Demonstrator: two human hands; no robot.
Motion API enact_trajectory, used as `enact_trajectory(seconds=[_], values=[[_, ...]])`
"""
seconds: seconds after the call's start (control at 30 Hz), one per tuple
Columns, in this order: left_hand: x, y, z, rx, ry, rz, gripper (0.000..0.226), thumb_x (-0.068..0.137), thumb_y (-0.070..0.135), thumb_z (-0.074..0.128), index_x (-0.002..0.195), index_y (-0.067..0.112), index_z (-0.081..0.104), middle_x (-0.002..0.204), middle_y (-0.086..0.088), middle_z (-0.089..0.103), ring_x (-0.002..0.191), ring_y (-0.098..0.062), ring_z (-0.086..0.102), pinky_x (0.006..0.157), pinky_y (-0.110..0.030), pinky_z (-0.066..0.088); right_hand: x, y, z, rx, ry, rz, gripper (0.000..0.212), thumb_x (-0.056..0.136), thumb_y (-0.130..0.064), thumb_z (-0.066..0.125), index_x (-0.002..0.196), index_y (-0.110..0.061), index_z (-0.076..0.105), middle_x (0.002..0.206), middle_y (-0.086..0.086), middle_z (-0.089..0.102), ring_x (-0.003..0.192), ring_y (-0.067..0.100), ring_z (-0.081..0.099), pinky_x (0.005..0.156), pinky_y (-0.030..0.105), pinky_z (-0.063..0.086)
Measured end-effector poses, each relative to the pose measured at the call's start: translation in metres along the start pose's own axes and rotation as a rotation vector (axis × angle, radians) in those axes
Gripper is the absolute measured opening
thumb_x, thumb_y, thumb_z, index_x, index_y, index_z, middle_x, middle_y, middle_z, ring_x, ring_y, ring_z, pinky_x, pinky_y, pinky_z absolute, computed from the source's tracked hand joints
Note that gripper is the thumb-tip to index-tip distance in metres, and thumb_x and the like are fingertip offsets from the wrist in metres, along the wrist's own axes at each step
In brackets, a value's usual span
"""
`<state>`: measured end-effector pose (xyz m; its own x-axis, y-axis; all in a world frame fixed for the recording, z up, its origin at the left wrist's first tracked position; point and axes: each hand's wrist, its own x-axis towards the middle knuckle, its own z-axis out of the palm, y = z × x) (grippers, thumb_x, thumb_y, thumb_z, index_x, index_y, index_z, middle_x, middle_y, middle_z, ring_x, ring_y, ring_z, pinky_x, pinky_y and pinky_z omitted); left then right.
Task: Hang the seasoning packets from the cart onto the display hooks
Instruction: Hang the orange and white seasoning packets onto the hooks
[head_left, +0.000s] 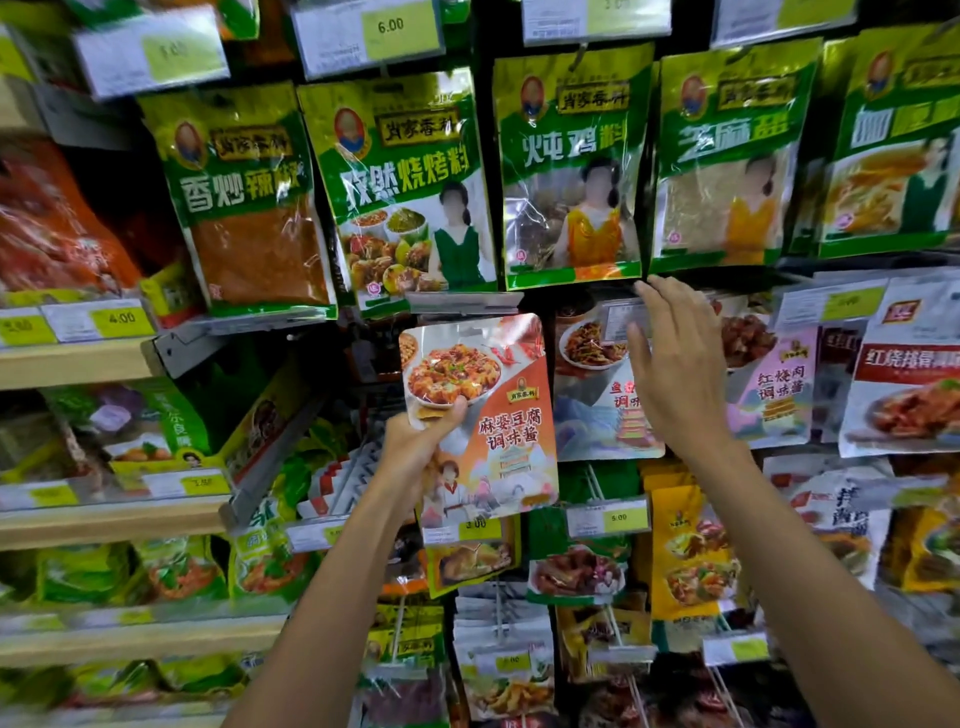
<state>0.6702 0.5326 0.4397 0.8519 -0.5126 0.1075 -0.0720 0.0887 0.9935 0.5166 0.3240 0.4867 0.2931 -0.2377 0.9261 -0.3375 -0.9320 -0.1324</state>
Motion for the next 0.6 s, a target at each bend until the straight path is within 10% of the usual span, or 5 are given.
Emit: enact_trajectory(seconds=[0.4, 0.6], values=[[0.020, -0.014, 0.004, -0.039, -0.025, -0.068, 0.039, 0.062, 0.044, 0.078, 0.090, 0.025, 0.058, 0.042, -0.009, 0.050, 0.030, -0.021, 0.048, 0.040, -0.028, 0.040, -0.004, 0.008, 0.013, -0.031, 0.071, -0.030, 0.041, 0.098, -0.011, 0.052, 0.136, 0.004, 0.048, 0.138, 0.020, 0.051, 0.133, 0.034, 0.044, 0.116, 0.036, 0.024], [0.035, -0.025, 0.003, 0.038, 0.046, -0.054, 0.049, 0.071, 0.048, 0.077, 0.083, 0.003, 0.061, 0.044, -0.007, 0.047, 0.032, -0.020, 0.049, 0.032, -0.023, 0.037, -0.004, 0.005, 0.012, -0.042, 0.071, -0.027, 0.045, 0.096, -0.011, 0.056, 0.137, 0.004, 0.046, 0.140, 0.020, 0.050, 0.135, 0.034, 0.042, 0.115, 0.040, 0.029]])
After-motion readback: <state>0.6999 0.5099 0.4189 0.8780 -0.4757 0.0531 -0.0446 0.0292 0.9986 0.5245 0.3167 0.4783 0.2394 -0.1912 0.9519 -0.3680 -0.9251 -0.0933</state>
